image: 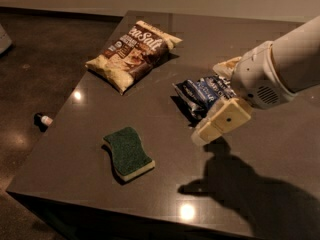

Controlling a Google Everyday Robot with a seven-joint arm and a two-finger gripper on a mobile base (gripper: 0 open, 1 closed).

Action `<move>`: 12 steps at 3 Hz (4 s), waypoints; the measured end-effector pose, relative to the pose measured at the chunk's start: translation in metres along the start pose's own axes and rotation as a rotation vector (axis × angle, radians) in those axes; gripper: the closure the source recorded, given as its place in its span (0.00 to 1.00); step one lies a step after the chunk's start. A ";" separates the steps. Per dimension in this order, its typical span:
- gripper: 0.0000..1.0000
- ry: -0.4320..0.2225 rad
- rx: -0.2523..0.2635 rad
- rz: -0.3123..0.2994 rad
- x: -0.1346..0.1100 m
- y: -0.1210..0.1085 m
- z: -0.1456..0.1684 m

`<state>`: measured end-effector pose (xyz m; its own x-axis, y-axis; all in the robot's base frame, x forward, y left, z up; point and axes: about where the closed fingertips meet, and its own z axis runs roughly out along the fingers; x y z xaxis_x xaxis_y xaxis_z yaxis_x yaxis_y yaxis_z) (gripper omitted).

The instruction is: Move sponge near brown chip bag

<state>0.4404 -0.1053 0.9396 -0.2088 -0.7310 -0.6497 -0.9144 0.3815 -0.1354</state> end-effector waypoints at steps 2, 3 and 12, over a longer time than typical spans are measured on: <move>0.00 0.071 -0.113 -0.087 -0.044 0.038 0.086; 0.00 0.113 -0.180 -0.101 -0.046 0.057 0.114; 0.59 0.140 -0.129 -0.028 -0.134 -0.021 0.165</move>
Offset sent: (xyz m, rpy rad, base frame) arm 0.0030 0.1355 -0.0732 -0.1180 0.1249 0.1970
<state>0.5453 0.0778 0.9060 -0.2206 -0.8151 -0.5356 -0.9555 0.2910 -0.0493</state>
